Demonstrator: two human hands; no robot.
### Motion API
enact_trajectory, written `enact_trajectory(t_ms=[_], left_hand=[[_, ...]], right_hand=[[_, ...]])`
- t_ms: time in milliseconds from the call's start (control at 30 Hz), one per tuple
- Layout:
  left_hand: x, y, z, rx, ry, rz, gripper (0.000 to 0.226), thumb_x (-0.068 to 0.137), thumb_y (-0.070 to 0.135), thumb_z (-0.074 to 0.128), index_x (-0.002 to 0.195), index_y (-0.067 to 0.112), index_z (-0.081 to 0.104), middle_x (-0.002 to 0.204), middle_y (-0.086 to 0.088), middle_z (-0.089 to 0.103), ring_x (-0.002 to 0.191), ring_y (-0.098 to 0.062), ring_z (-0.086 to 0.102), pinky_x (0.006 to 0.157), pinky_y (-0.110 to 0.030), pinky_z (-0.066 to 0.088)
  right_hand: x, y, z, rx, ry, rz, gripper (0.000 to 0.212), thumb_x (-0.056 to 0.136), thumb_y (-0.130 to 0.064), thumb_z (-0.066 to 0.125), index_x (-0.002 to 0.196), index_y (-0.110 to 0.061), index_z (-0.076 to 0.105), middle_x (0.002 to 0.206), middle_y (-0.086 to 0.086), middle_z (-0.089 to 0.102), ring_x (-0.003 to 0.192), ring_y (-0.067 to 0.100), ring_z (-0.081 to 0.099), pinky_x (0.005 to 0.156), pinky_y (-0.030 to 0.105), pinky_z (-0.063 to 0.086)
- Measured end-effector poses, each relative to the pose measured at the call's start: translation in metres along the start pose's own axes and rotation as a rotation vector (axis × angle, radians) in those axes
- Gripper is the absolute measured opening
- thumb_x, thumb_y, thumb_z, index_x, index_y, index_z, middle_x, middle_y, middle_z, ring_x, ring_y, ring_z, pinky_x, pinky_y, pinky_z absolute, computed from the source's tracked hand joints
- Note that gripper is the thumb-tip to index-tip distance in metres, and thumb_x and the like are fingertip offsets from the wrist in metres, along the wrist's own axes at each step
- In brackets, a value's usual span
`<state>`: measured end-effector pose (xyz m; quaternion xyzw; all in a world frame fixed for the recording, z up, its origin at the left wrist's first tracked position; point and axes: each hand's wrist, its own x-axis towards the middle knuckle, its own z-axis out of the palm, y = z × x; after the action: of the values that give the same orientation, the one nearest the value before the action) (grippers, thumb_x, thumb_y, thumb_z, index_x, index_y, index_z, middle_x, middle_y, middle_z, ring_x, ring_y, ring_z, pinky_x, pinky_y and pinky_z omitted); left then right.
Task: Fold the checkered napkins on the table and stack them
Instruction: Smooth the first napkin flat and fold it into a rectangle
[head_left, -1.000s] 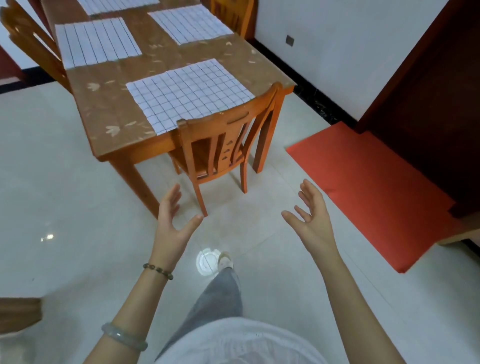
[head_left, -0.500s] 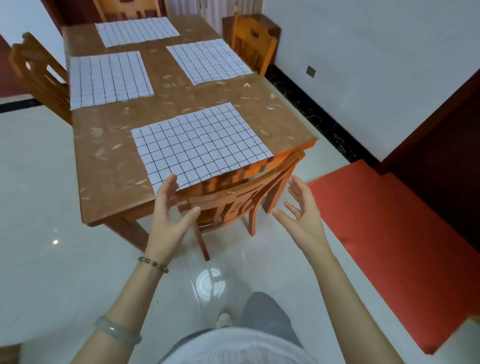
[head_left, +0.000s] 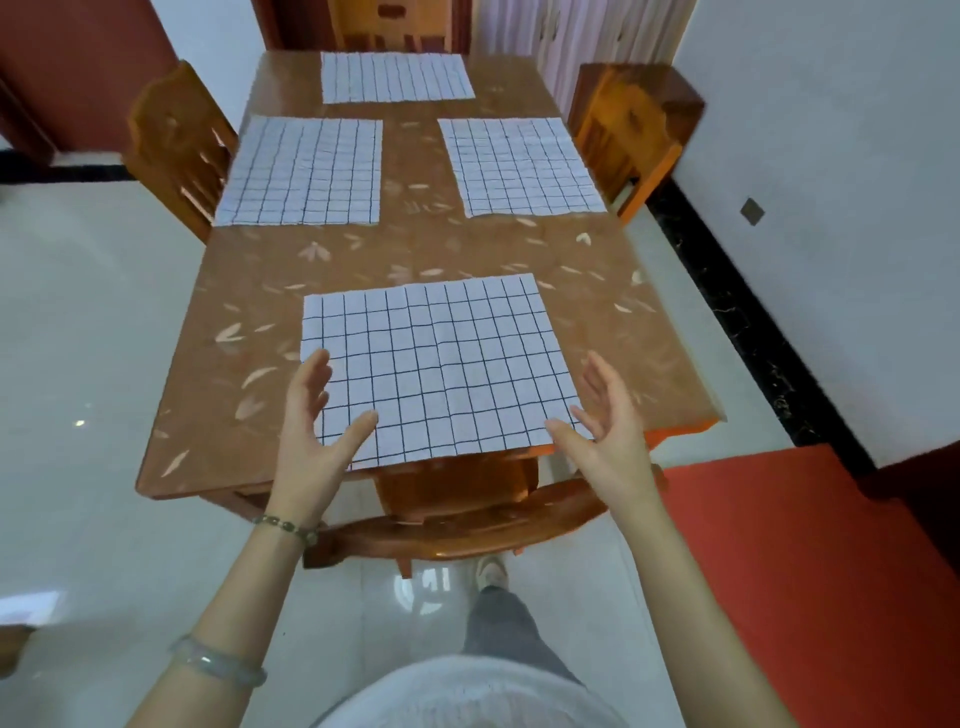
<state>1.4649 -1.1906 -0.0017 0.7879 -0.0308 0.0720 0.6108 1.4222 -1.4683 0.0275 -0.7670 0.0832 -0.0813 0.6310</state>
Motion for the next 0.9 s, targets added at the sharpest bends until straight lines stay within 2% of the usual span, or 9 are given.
enact_trajectory(t_ms=[100,233,333,500,667,800,900], left_hand=[[0.020,0.007,0.021,0.026,0.062,-0.033,0.077,0.079,0.030,0.068,0.146,0.027,0.030,0.148,0.006,0.037,0.135,-0.005,0.037,0.113,-0.033,0.032],[0.041,0.012,0.046,0.059,0.107,-0.066,0.077,0.078,0.037,0.068,0.145,0.029,0.030,0.148,0.008,0.036,0.135,-0.003,0.036,0.112,-0.028,0.031],[0.052,0.008,0.051,0.081,0.147,-0.103,0.077,0.079,0.035,0.068,0.146,0.028,0.031,0.149,0.009,0.036,0.135,-0.004,0.036,0.113,-0.032,0.031],[0.068,-0.004,0.050,0.090,0.199,-0.176,0.077,0.077,0.040,0.070,0.144,0.032,0.032,0.149,0.011,0.036,0.136,-0.007,0.036,0.113,-0.041,0.032],[0.081,-0.014,0.053,0.111,0.192,-0.216,0.077,0.079,0.036,0.068,0.146,0.029,0.031,0.150,0.011,0.036,0.136,-0.005,0.035,0.114,-0.035,0.031],[0.090,-0.027,0.052,0.130,0.191,-0.257,0.075,0.083,0.029,0.070,0.146,0.025,0.030,0.150,0.009,0.035,0.136,-0.005,0.035,0.111,-0.027,0.030],[0.098,-0.051,0.045,0.184,0.191,-0.363,0.073,0.087,0.026,0.068,0.147,0.025,0.028,0.150,0.008,0.033,0.135,-0.006,0.033,0.110,-0.029,0.028]], right_hand=[[0.042,0.005,-0.008,0.005,-0.078,0.007,0.075,0.081,0.000,0.071,0.140,-0.030,0.034,0.142,-0.014,0.040,0.132,-0.001,0.038,0.103,0.020,0.039],[0.090,0.013,-0.017,-0.006,-0.176,0.018,0.077,0.082,-0.002,0.071,0.144,-0.026,0.033,0.147,-0.012,0.038,0.134,0.001,0.037,0.105,0.021,0.038],[0.115,0.016,-0.021,-0.019,-0.239,0.015,0.075,0.083,-0.004,0.070,0.144,-0.027,0.032,0.145,-0.016,0.037,0.134,0.001,0.036,0.102,0.017,0.038],[0.151,0.023,-0.020,-0.041,-0.331,0.022,0.074,0.083,-0.006,0.070,0.143,-0.029,0.032,0.134,-0.034,0.034,0.134,-0.002,0.034,0.101,0.016,0.038],[0.175,0.032,-0.006,-0.054,-0.395,0.034,0.074,0.083,-0.004,0.069,0.145,-0.023,0.032,0.136,-0.029,0.034,0.132,-0.002,0.035,0.098,0.009,0.038],[0.188,0.042,0.008,-0.068,-0.406,0.058,0.075,0.083,-0.003,0.070,0.144,-0.026,0.032,0.139,-0.023,0.037,0.132,0.000,0.035,0.101,0.015,0.039],[0.203,0.051,0.024,-0.136,-0.446,0.066,0.076,0.084,-0.007,0.070,0.145,-0.029,0.029,0.144,-0.015,0.035,0.134,0.003,0.034,0.107,0.025,0.036]])
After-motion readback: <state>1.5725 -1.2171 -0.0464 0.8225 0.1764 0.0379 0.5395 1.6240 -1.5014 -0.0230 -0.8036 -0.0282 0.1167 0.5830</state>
